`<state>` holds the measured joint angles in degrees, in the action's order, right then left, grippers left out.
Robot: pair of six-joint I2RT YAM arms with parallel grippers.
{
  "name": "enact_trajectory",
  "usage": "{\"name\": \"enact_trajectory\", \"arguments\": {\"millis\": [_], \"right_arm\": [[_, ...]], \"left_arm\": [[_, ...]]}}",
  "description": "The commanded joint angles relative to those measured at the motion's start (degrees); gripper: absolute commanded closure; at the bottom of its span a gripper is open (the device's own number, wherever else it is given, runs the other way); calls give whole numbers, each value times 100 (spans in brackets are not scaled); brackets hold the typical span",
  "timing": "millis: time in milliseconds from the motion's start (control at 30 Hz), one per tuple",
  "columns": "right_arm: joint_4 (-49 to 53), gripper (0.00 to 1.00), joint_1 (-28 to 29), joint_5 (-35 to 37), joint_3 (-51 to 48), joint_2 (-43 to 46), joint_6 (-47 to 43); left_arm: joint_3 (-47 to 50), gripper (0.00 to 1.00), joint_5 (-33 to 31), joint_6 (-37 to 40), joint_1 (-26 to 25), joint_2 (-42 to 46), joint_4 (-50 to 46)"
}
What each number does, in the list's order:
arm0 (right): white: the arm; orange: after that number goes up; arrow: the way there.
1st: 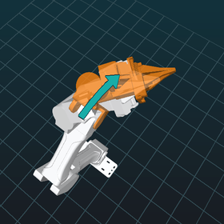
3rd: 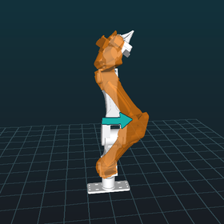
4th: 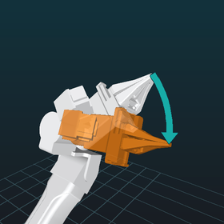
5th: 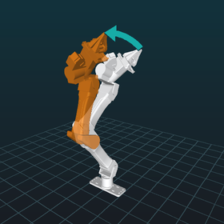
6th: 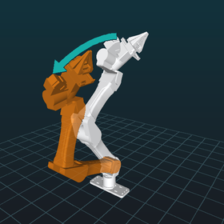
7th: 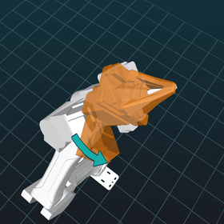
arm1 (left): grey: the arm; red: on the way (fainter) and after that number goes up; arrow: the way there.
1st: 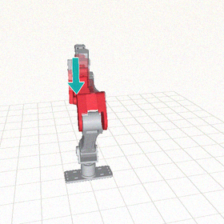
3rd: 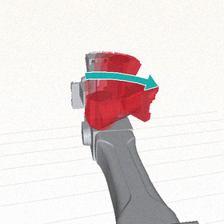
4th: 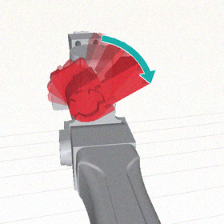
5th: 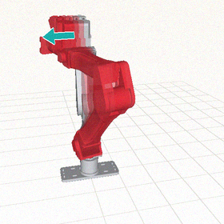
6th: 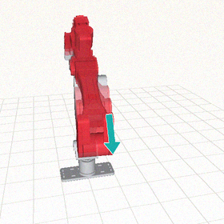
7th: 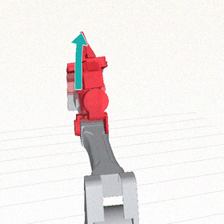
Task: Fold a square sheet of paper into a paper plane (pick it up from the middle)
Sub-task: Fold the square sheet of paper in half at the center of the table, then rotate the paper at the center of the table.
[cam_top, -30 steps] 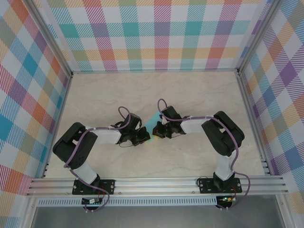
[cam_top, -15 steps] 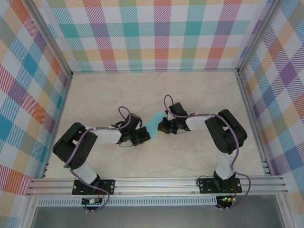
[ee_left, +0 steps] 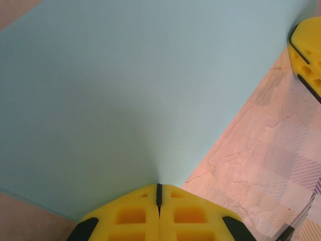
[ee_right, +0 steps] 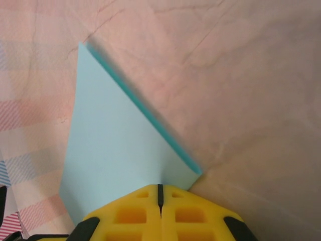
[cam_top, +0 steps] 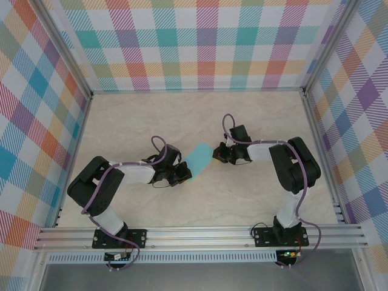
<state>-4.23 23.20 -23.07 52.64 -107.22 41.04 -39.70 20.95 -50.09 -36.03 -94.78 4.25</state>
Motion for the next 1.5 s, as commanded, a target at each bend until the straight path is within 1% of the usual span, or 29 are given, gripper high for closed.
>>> {"name": "enact_trajectory", "arguments": {"millis": [0,200,333,467,567,667,733,800,933,1067,1167,1233,1333,1467], "right_arm": [[327,100,-211,858,124,-202,-222],[694,100,-215,1114,518,-124,-232],[888,100,-176,1084,774,-108,-185],[1038,100,-86,1116,781,210,-116],[1142,100,70,1120,668,570,-33],[1265,100,356,1080,577,840,112],[1386,96,604,1141,563,934,247],[1579,92,876,1213,650,923,417],[1795,90,1411,1333,988,666,605],[2125,89,1896,1399,1670,93,616],[2397,87,2186,1463,2238,-389,609],[2549,88,2328,1505,2563,-689,634],[2785,88,2510,1498,3032,-1088,647],[3074,88,2632,1491,3419,-1472,635]], "left_arm": [[228,100,-399,87,-36,-130,-1234],[221,100,-361,139,-30,-130,-1204],[100,100,-329,275,-34,-133,-1283],[-46,100,-355,385,-36,65,-1480],[-307,94,-400,513,-35,271,-1685],[-693,78,-576,671,-9,461,-1969],[-866,74,-719,752,70,583,-2242],[-929,69,-929,803,246,728,-2405],[-702,65,-1040,790,853,1020,-2498],[-365,60,-1038,824,1527,1376,-2587],[-188,55,-1101,891,1885,1598,-2696],[-105,51,-1157,896,2041,1717,-2718],[-22,49,-1198,920,2191,1809,-2739],[24,49,-1217,932,2274,1817,-2729]]}}
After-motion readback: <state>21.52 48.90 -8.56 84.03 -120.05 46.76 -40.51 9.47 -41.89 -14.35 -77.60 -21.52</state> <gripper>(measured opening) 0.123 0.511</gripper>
